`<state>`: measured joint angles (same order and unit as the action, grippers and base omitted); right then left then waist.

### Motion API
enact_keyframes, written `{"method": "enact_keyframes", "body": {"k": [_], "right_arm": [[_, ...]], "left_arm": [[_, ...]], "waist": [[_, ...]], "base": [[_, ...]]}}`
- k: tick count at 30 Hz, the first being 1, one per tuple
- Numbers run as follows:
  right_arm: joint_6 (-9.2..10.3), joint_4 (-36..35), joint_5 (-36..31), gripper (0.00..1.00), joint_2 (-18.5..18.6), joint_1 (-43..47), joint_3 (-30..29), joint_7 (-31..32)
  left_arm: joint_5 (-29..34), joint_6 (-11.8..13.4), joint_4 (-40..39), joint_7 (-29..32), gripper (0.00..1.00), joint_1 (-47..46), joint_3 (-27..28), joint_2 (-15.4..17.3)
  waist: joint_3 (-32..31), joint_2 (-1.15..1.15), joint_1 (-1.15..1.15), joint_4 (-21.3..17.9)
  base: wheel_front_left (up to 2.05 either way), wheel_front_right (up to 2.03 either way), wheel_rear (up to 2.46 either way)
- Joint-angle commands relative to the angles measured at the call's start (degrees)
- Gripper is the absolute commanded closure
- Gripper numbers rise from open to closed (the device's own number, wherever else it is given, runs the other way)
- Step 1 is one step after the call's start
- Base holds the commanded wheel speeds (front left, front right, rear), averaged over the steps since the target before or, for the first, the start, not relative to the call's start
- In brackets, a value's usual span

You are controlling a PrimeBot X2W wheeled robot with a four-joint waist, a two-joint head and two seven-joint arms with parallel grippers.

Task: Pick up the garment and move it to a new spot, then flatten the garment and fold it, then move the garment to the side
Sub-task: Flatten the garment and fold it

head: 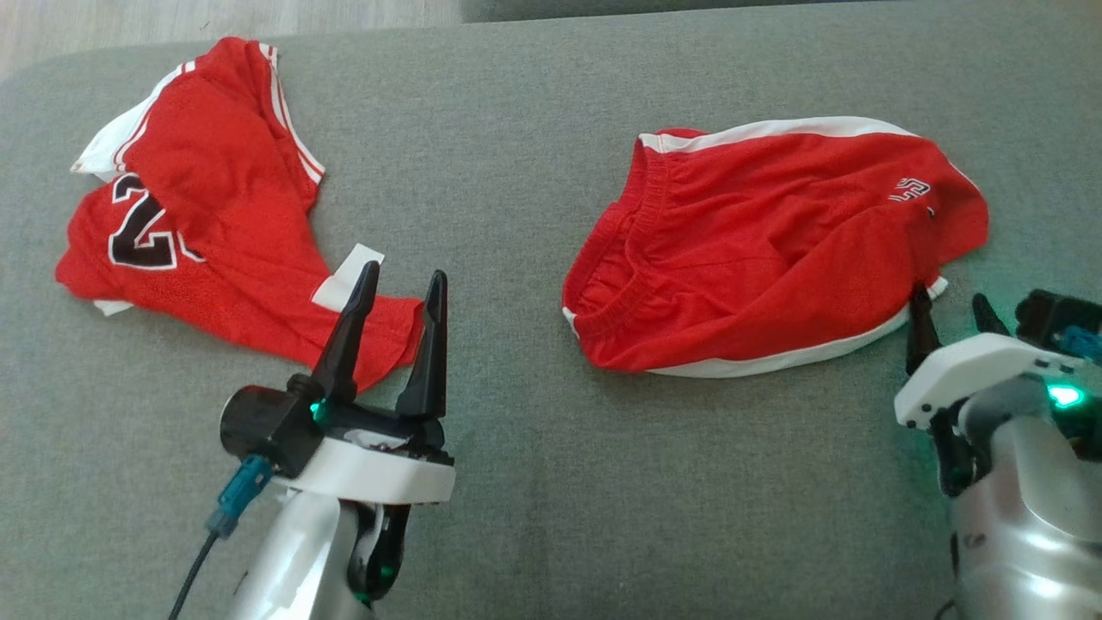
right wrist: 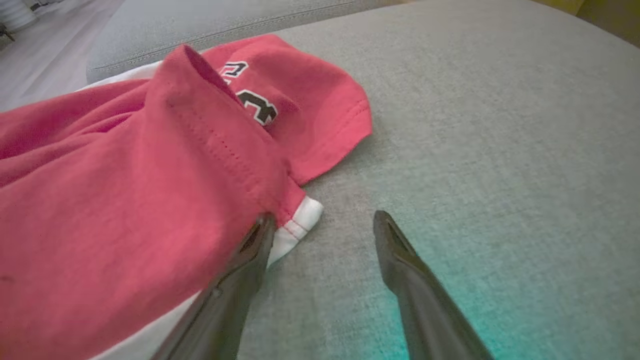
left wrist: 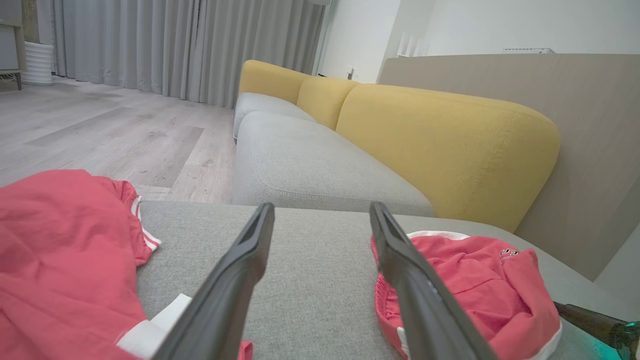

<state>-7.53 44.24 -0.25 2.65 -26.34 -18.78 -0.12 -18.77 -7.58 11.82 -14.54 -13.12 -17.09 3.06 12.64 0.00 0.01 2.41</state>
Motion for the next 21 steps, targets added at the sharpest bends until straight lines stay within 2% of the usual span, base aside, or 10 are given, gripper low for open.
{"method": "enact_keyframes", "body": {"k": [1, 7, 9, 10, 16, 21], "right_arm": [[0.04, -0.31, -0.87, 0.00, 0.22, -2.44, 1.31, -1.05], [0.04, 3.43, -3.05, 0.00, 0.22, -3.98, 1.55, -2.18], [0.04, 4.37, -4.18, 0.89, 0.22, -4.26, 1.41, -2.51], [0.04, 4.76, -4.58, 1.00, 0.22, -4.39, 1.32, -2.82], [0.04, 5.43, -6.56, 1.00, 0.22, -4.39, 0.57, -4.75], [0.04, 3.30, -6.93, 1.00, 0.22, -2.69, -2.68, -6.40]], "left_arm": [[-0.36, 0.09, -1.59, -0.46, 0.00, -2.35, 1.47, 0.58], [-0.33, 0.09, -1.47, -0.46, 0.00, -2.38, 1.65, 0.61], [-0.27, 0.09, -1.40, -0.46, 0.00, -2.38, 1.68, 0.60], [-0.25, 0.09, -1.36, -0.46, 0.00, -2.36, 1.71, 0.59], [-0.22, 0.09, -1.06, -0.46, 0.00, -2.05, 2.12, 0.57], [-0.26, 0.09, -1.05, -0.46, 0.00, -1.34, 2.75, 0.49]], "waist": [[0.07, 0.00, -0.01, 0.13], [0.10, 0.00, -0.01, 0.14], [0.03, 0.00, -0.01, 0.05], [-0.05, 0.00, -0.01, -0.04], [-0.83, 0.00, -0.01, -0.78], [-2.06, 0.00, -0.01, -1.91]], "base": [[0.00, 0.00, 0.00], [0.00, 0.00, 0.00], [0.00, 0.00, 0.00], [0.00, 0.00, 0.00], [0.00, 0.00, 0.00], [0.00, 0.00, 0.00]]}}
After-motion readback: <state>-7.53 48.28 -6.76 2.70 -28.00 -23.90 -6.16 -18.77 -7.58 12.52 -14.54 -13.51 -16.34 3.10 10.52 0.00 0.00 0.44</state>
